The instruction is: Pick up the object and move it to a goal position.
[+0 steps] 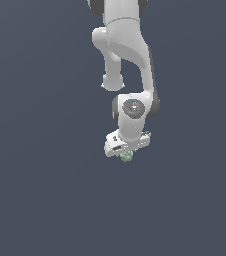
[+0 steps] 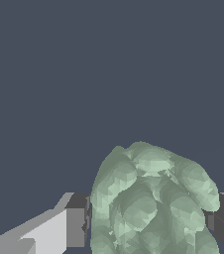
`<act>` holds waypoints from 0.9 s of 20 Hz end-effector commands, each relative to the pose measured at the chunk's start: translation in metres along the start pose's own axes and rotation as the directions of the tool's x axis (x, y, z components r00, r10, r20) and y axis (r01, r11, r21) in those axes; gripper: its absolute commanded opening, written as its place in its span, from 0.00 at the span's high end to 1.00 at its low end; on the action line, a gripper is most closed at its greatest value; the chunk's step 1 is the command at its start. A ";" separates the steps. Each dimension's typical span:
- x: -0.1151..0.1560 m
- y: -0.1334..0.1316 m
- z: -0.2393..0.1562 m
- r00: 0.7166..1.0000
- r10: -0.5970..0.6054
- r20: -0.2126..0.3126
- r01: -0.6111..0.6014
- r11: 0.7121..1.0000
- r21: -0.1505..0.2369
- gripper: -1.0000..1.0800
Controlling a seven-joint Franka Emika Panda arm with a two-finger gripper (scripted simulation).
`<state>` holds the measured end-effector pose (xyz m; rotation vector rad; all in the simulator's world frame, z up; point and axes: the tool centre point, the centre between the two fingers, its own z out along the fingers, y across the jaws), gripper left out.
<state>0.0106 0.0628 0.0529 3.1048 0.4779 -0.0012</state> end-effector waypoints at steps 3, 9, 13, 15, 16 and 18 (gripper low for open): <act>0.000 -0.011 -0.020 1.000 -0.001 -0.001 0.001 1.000 0.000 1.00; 0.000 -0.037 -0.067 1.000 -0.001 -0.001 0.001 1.000 -0.001 1.00; 0.000 -0.060 -0.109 1.000 -0.001 -0.001 0.001 1.000 -0.001 1.00; 0.001 -0.072 -0.131 1.000 -0.001 -0.001 0.001 1.000 -0.001 1.00; 0.001 -0.078 -0.141 1.000 -0.001 -0.001 0.001 1.000 -0.001 1.00; 0.001 -0.089 -0.161 1.000 -0.001 -0.001 0.001 1.000 -0.001 1.00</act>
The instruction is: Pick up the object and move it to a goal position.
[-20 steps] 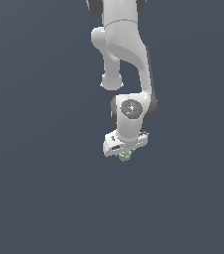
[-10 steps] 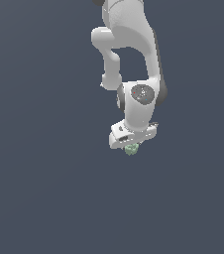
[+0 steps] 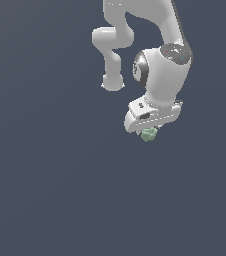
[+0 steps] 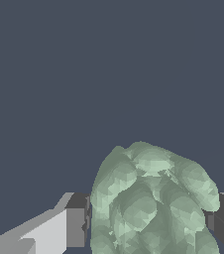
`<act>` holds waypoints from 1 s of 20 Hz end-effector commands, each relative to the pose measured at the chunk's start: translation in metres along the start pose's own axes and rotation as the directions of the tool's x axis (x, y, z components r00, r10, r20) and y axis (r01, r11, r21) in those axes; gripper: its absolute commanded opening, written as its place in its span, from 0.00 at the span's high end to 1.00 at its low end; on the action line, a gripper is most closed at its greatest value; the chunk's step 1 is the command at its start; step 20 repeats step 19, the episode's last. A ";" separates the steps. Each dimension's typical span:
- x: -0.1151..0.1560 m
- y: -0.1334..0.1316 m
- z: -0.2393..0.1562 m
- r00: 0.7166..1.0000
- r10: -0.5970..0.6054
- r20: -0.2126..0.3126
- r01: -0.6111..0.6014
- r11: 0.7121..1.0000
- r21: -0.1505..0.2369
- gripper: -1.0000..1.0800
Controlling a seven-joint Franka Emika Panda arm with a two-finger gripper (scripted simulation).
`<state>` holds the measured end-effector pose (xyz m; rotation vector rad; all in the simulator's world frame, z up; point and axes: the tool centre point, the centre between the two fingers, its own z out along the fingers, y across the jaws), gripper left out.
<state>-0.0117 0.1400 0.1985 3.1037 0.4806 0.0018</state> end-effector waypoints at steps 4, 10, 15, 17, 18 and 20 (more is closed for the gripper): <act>0.001 -0.027 -0.049 1.000 0.001 0.001 -0.001 1.000 0.000 1.00; 0.004 -0.045 -0.083 1.000 0.000 0.001 0.000 1.000 0.000 1.00; 0.005 -0.051 -0.094 1.000 0.001 0.001 -0.001 1.000 0.001 1.00; 0.006 -0.051 -0.094 1.000 0.001 0.001 -0.001 1.000 0.001 1.00; 0.006 -0.051 -0.093 1.000 0.001 0.001 -0.001 1.000 0.001 1.00; 0.006 -0.050 -0.093 1.000 0.001 0.001 -0.001 1.000 0.001 1.00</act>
